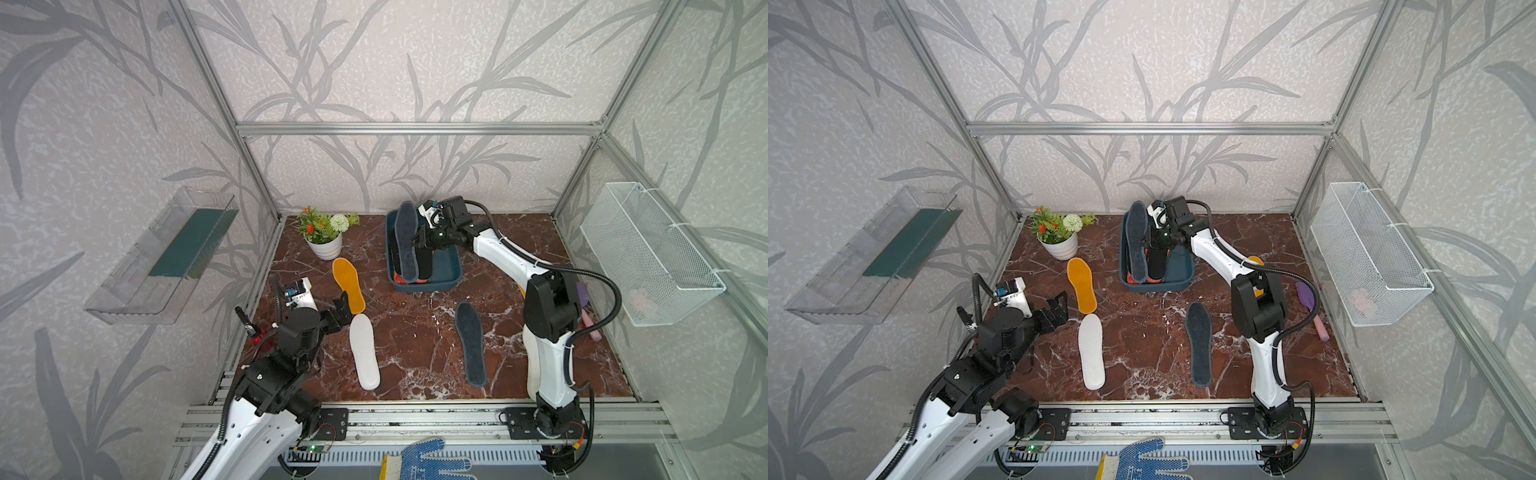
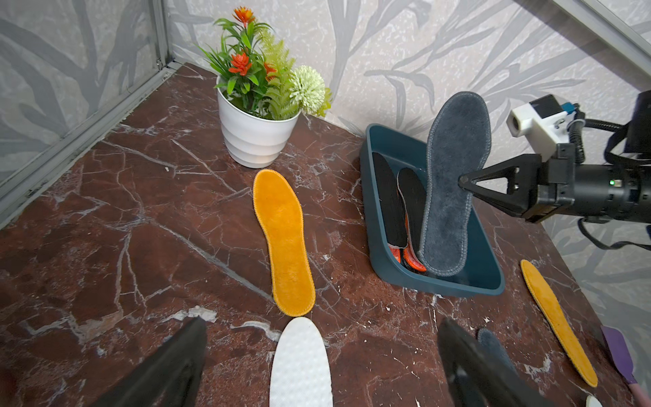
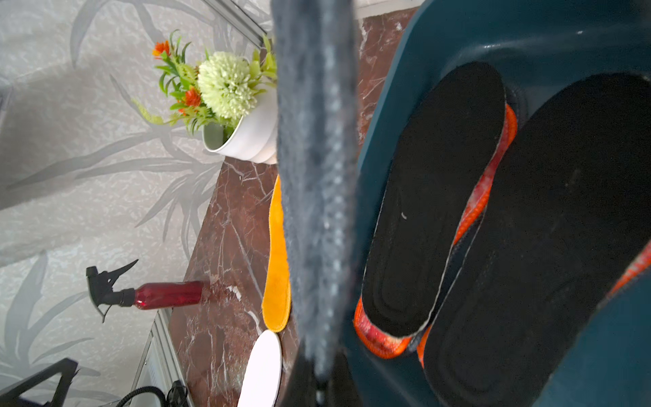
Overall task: Put the insoles into the storage box
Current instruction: Place the insole in the storage box.
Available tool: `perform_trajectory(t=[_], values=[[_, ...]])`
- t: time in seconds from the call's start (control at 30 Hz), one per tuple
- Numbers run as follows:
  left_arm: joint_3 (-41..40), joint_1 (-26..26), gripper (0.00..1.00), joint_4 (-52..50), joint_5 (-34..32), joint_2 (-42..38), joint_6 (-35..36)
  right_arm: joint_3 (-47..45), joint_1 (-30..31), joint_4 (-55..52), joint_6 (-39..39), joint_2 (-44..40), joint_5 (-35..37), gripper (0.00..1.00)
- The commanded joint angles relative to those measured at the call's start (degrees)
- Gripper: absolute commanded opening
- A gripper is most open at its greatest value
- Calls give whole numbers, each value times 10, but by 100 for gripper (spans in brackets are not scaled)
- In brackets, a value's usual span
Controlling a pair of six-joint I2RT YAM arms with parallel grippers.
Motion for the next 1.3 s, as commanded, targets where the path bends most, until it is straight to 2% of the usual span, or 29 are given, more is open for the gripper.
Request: perform_trajectory(t=[0.0, 0.57, 0.83, 1.13, 1.27], values=[[-8, 1, 99, -40, -27, -12, -17, 65, -5, -47, -17, 41, -27, 0], [-5, 2, 99, -40, -23, -9, -17, 311, -4, -161, -24, 230, -24, 0], [-4, 2, 99, -41, -21, -7, -17, 340, -4, -172, -23, 266, -9, 0], [-1, 2, 99, -38, -18, 2, -17, 412, 0, -230, -46, 313, 16, 0], [0, 1, 99, -37, -17, 4, -17, 435, 2, -254, -60, 321, 23, 24]])
